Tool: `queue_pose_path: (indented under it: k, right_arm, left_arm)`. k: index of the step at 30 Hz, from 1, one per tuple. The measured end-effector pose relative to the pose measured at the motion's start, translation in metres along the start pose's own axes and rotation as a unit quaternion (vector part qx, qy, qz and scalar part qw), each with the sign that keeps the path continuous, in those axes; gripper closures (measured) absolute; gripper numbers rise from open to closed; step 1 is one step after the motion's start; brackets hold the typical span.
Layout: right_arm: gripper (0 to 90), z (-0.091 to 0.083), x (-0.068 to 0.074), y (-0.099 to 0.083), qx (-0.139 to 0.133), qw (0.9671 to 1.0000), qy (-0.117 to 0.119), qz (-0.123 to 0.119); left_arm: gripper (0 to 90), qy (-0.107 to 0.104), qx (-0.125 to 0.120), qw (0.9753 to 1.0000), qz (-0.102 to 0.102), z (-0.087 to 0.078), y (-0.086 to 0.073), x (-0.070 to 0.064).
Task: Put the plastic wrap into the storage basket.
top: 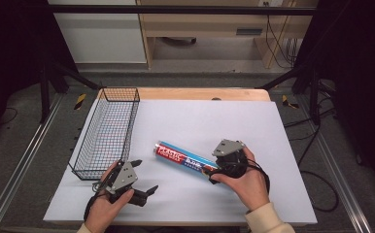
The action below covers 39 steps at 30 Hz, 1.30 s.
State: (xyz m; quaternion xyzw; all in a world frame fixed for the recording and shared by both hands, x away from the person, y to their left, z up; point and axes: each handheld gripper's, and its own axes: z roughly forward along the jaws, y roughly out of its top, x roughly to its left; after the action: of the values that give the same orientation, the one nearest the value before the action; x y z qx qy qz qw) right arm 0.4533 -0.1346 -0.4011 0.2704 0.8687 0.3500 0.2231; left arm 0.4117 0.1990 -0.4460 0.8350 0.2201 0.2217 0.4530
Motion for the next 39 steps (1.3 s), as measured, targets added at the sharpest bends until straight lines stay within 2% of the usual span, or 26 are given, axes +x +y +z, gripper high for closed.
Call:
queue_pose_path:
  k: [1,2,3,4,6,9,10,17,20,22,25,26,28,32,39]
  right_arm:
    - [9.8,0.0,0.0,0.0,0.0,1.0,0.0,0.0]
    - [9.5,0.011,-0.001,0.0,0.019,0.9996,0.017,-0.009]
    - [9.5,0.011,-0.001,0.0,0.019,0.9996,0.017,-0.009]
    - [9.6,0.016,-0.001,0.0,0.032,0.9991,0.024,-0.012]
    - [10.7,0.03,-0.002,-0.004,0.064,0.9967,0.044,-0.023]
    - [10.9,0.036,-0.001,-0.006,0.08,0.9949,0.054,-0.03]
    - [11.1,0.041,-0.001,-0.007,0.096,0.9927,0.063,-0.036]
    - [13.6,0.053,-0.005,-0.011,0.122,0.9891,0.076,-0.033]
    - [16.6,0.057,-0.007,-0.015,0.129,0.9875,0.089,-0.02]
    - [19.1,0.06,-0.007,-0.017,0.139,0.986,0.089,-0.024]
    - [20.9,0.06,-0.008,-0.016,0.136,0.9864,0.09,-0.025]
    - [22.8,0.061,-0.008,-0.016,0.148,0.9845,0.092,-0.023]
    - [23.7,0.062,-0.007,-0.016,0.151,0.9841,0.09,-0.023]
    - [28.8,0.066,-0.006,-0.015,0.172,0.9803,0.092,-0.034]
    - [30.6,0.067,-0.003,-0.015,0.178,0.9796,0.082,-0.043]
  left_arm:
    - [3.0,0.0,0.0,1.0,0.0,0.0,0.0,0.0]
    - [3.0,0.0,0.001,1.0,0.001,0.0,0.0,0.0]
    - [3.0,-0.001,0.001,1.0,0.001,0.0,0.0,0.001]
    - [3.0,-0.001,0.001,1.0,-0.001,0.0,0.0,0.001]
    - [3.0,-0.002,0.002,1.0,-0.001,0.0,0.0,0.001]
    - [3.0,-0.004,0.003,1.0,0.0,0.0,0.0,0.001]
    - [3.0,-0.005,0.004,1.0,0.002,0.0,0.0,0.0]
    - [3.0,-0.009,0.006,0.9999,0.003,0.001,-0.001,-0.001]
    - [3.0,-0.012,0.009,0.9999,0.003,0.002,-0.001,-0.001]
    - [3.0,-0.014,0.01,0.9999,0.004,0.002,-0.001,-0.001]
    - [3.0,-0.015,0.012,0.9998,0.004,0.003,-0.001,-0.001]
    - [3.0,-0.017,0.013,0.9998,0.005,0.003,-0.001,-0.001]
    - [3.0,-0.018,0.015,0.9997,0.006,0.004,-0.001,-0.002]
    - [3.0,-0.02,0.016,0.9996,0.009,0.005,-0.001,-0.003]
    - [3.0,-0.024,0.02,0.9994,0.013,0.006,-0.001,-0.004]
